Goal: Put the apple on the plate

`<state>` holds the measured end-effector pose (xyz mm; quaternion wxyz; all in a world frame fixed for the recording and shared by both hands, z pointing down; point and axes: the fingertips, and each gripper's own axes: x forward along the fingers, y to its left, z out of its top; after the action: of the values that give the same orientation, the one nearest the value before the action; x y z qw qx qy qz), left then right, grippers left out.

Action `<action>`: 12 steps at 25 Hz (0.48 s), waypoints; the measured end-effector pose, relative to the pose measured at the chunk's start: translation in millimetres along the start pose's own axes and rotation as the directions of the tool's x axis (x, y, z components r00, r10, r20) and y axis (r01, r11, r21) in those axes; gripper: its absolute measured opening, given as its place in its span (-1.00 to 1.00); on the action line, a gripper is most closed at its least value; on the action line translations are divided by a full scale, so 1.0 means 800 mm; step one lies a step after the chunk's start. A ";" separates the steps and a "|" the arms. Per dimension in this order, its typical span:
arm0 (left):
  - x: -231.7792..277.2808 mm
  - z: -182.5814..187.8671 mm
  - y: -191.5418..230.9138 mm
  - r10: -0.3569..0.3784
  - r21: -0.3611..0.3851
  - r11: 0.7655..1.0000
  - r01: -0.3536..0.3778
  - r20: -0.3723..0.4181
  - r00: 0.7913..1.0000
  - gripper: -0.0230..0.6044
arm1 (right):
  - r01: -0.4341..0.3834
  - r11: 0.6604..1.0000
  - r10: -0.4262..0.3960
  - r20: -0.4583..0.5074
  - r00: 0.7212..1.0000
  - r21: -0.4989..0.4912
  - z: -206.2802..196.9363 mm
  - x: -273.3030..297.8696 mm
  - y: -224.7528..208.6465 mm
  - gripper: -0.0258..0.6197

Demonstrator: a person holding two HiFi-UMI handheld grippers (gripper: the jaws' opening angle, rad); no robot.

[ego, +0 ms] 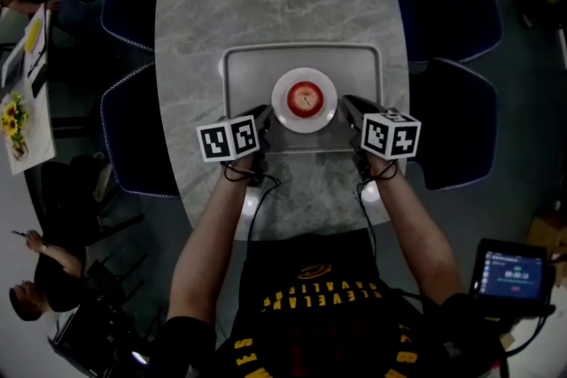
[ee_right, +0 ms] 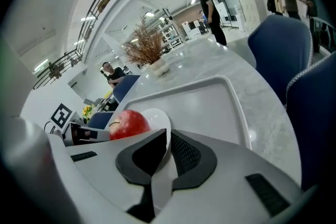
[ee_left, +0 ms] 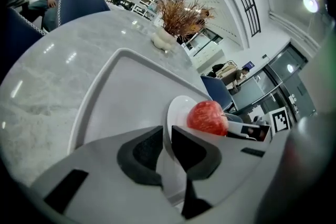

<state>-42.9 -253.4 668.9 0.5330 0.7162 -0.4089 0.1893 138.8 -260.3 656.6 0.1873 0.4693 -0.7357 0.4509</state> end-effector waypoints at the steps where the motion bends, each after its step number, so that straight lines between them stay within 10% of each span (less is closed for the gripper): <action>1: -0.002 0.005 0.001 0.008 0.009 1.000 -0.008 0.022 1.000 -0.79 | 0.001 0.999 0.000 0.016 1.000 -0.033 0.004 -0.001 0.002 -0.83; 12: -0.060 0.011 -0.057 -0.014 0.296 0.954 -0.044 0.192 0.981 -0.89 | -0.005 0.964 0.042 0.134 0.990 -0.265 0.002 -0.053 0.054 -0.83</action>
<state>-36.9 -238.6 603.8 0.3753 0.8003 -0.4304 0.1829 122.6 -233.1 605.1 0.1911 0.4616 -0.8060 0.3174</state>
